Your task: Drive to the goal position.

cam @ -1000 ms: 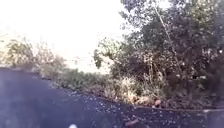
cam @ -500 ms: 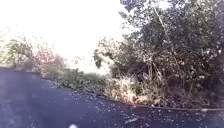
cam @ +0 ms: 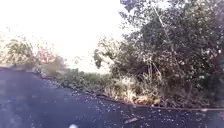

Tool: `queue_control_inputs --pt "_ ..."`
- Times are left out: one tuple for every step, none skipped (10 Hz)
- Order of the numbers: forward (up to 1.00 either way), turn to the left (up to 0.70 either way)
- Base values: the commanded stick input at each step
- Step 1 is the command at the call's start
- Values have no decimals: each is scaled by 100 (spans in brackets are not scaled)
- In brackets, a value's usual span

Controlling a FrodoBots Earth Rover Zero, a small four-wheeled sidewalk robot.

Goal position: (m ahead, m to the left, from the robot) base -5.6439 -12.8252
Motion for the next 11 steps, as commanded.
queue_control_inputs --pt "49 -49" --pt "49 -49" --pt "49 -49" --pt "49 -49" --pt "49 -49" --pt "49 -42" --pt "49 -35" --pt "37 0" --pt "18 0" --pt "4 0" --pt "3 0"
